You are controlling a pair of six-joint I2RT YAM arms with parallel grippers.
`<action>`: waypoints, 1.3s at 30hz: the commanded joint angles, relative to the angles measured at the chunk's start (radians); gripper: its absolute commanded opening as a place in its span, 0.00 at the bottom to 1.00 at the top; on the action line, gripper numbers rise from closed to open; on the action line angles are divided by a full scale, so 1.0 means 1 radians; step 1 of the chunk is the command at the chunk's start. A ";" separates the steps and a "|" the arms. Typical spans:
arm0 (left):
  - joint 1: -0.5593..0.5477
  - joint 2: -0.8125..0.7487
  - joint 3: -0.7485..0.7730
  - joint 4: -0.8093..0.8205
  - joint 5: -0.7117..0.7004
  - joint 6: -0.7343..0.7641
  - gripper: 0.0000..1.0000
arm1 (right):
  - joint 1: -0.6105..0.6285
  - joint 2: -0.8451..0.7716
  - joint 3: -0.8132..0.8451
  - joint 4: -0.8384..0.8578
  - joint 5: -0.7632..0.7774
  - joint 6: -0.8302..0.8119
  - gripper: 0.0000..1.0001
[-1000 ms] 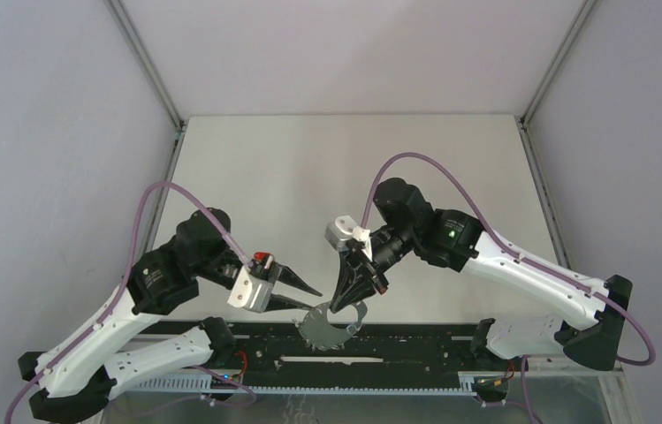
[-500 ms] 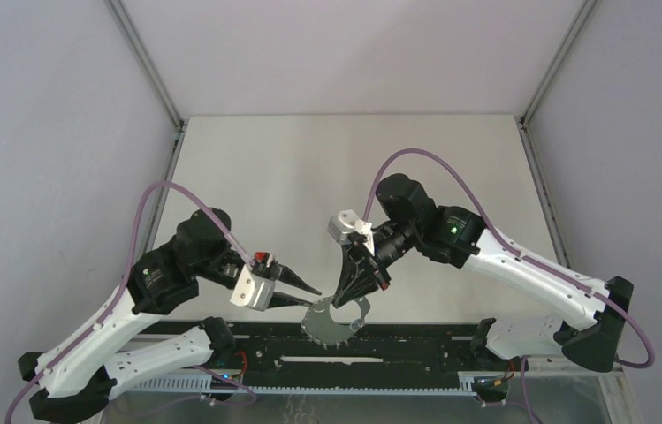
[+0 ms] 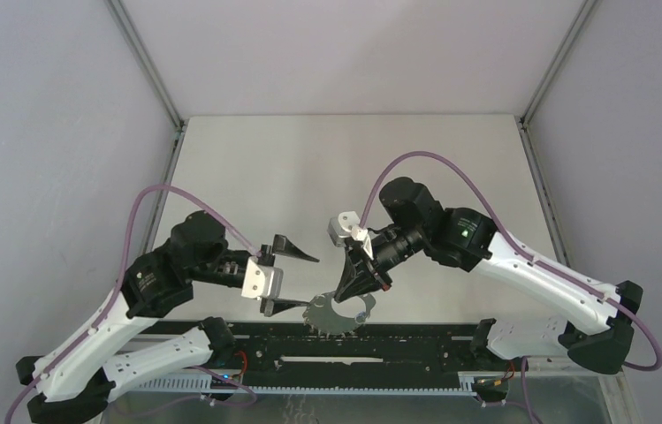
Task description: Put the keys on the keyring
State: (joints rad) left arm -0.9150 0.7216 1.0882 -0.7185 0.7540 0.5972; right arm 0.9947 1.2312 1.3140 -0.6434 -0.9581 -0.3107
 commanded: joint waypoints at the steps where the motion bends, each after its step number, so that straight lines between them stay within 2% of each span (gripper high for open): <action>1: -0.008 -0.015 0.051 0.044 -0.073 -0.150 0.84 | 0.011 -0.032 0.040 0.028 0.298 -0.026 0.00; 5: -0.009 0.021 0.100 -0.024 -0.024 -0.201 0.88 | 0.039 -0.046 0.045 0.024 0.394 -0.040 0.00; 14: -0.009 0.034 0.122 -0.116 0.080 -0.093 0.86 | 0.074 -0.016 0.107 -0.065 0.512 -0.077 0.00; 18: -0.009 0.012 0.114 -0.062 -0.114 0.000 0.87 | 0.074 -0.012 0.114 -0.065 0.605 -0.064 0.00; 22: -0.009 -0.055 0.026 0.144 -0.416 0.070 0.88 | 0.069 -0.007 0.126 -0.051 0.690 -0.001 0.00; 25: -0.009 -0.116 -0.041 0.205 -0.469 0.168 0.91 | 0.068 0.006 0.143 -0.048 0.769 0.064 0.00; 26: -0.008 -0.130 -0.055 0.221 -0.482 0.166 0.98 | 0.065 0.007 0.143 -0.039 0.798 0.089 0.00; 28: -0.008 -0.147 -0.077 0.221 -0.479 0.162 1.00 | 0.057 0.007 0.139 0.000 0.843 0.145 0.00; 31: -0.010 -0.154 -0.126 0.225 -0.462 0.152 0.97 | 0.057 0.003 0.123 0.062 0.868 0.202 0.00; 34: -0.013 -0.133 -0.169 0.298 -0.504 0.120 0.88 | 0.064 0.002 0.104 0.122 0.904 0.260 0.00; 36: -0.018 -0.117 -0.200 0.396 -0.562 0.103 0.82 | 0.071 0.000 0.089 0.161 0.943 0.301 0.00; 39: -0.030 -0.094 -0.236 0.536 -0.695 0.104 0.81 | 0.086 -0.013 0.053 0.237 1.001 0.370 0.00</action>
State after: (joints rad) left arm -0.9295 0.5999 0.8963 -0.4152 0.2302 0.7158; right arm 1.0603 1.2499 1.3960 -0.5701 -0.0631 -0.0700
